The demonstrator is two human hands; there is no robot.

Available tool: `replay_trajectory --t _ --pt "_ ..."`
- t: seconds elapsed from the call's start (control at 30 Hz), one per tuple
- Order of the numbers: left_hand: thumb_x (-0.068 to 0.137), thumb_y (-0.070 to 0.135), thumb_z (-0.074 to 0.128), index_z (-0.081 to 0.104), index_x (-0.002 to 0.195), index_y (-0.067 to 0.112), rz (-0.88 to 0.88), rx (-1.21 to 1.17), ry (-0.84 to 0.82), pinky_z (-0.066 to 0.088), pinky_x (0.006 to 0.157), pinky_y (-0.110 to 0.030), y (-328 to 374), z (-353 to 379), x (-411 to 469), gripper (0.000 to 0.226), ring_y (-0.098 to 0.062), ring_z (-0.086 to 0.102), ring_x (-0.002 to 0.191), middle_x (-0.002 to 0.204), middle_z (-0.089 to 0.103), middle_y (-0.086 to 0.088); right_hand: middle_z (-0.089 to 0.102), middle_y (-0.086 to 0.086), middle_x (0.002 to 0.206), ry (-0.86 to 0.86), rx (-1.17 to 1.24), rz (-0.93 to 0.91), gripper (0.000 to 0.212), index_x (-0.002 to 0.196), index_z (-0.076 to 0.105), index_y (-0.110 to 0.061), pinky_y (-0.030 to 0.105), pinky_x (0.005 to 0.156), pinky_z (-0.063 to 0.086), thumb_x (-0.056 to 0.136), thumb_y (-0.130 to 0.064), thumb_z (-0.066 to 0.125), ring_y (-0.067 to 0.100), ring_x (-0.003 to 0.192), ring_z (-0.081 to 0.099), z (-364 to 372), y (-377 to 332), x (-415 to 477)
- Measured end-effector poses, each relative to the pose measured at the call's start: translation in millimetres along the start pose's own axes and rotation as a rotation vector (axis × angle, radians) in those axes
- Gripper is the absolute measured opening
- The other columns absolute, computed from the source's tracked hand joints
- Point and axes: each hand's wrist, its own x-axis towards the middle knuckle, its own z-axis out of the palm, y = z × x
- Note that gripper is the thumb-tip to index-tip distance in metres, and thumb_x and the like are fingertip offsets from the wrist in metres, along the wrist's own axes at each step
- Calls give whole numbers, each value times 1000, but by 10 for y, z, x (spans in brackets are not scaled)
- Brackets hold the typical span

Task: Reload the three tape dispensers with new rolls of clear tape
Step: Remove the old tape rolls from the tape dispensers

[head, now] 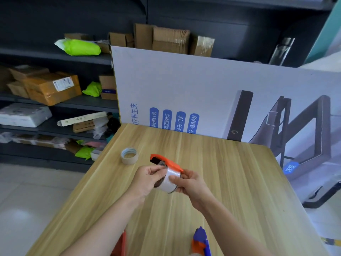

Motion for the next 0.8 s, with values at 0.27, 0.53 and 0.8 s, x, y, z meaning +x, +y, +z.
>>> replay_trajectory --t 0.27,0.53,0.8 --pt "83 4 68 74 93 14 92 -106 -21 49 68 -8 101 -62 16 15 1 69 77 80 76 7 68 18 98 63 136 6 34 110 65 10 28 68 52 88 -17 67 25 82 64 110 -155 96" --pt "86 0 61 73 104 13 79 -135 -197 46 88 -22 172 -197 106 25 -12 67 101 105 75 -5 72 20 107 31 155 -87 35 109 68 2 38 79 54 90 -27 63 29 92 69 145 -270 145" --pt "73 10 67 69 108 -2 -12 -199 -261 45 96 -38 264 -280 209 37 -27 64 100 109 70 -21 71 16 99 -89 156 -75 19 106 68 1 33 79 54 91 -4 58 25 86 68 54 -328 195"
